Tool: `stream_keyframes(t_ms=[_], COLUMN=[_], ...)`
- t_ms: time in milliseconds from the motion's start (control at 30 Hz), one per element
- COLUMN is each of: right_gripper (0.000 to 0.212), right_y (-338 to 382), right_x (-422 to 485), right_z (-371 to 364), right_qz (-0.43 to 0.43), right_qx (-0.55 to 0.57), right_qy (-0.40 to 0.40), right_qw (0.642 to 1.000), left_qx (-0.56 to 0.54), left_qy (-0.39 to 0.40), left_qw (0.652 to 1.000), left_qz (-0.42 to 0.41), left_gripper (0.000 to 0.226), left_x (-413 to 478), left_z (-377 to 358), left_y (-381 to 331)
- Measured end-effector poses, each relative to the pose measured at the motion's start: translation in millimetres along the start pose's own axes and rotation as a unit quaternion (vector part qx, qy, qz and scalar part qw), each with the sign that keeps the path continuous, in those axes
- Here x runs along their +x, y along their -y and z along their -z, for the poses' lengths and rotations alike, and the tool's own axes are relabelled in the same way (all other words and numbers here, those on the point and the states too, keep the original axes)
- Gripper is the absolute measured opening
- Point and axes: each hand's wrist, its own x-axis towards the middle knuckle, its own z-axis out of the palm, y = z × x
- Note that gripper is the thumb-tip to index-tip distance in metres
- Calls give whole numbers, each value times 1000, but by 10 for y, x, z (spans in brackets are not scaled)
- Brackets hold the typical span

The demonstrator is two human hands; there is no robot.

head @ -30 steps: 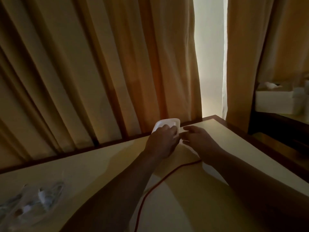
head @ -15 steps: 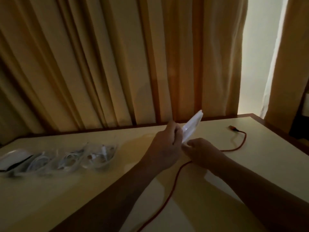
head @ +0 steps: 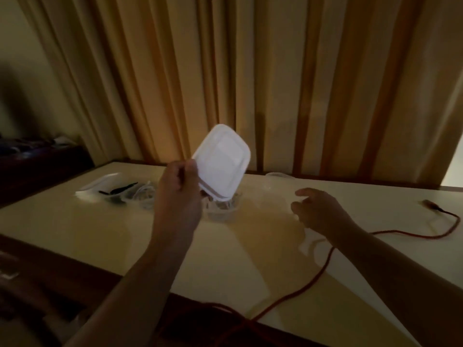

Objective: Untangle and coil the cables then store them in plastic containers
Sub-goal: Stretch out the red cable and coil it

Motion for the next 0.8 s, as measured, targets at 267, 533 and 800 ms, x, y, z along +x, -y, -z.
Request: stream_keyframes(t_ms=[267, 533, 800], right_gripper=[46, 48, 56], right_y=[171, 768, 1576], right_x=[-124, -563, -882], right_z=[-49, -377, -1749], right_qz=[32, 321, 439], right_qx=[-9, -155, -158], right_qy=[16, -86, 184], right_qw=[999, 930, 865], left_qx=[-68, -134, -61], left_qy=[-99, -144, -206], left_qw=[989, 970, 965], left_qz=[90, 144, 151], left_gripper=[33, 21, 25], left_x=[498, 730, 1269], left_z=[1065, 1569, 2189], left_y=[363, 635, 880])
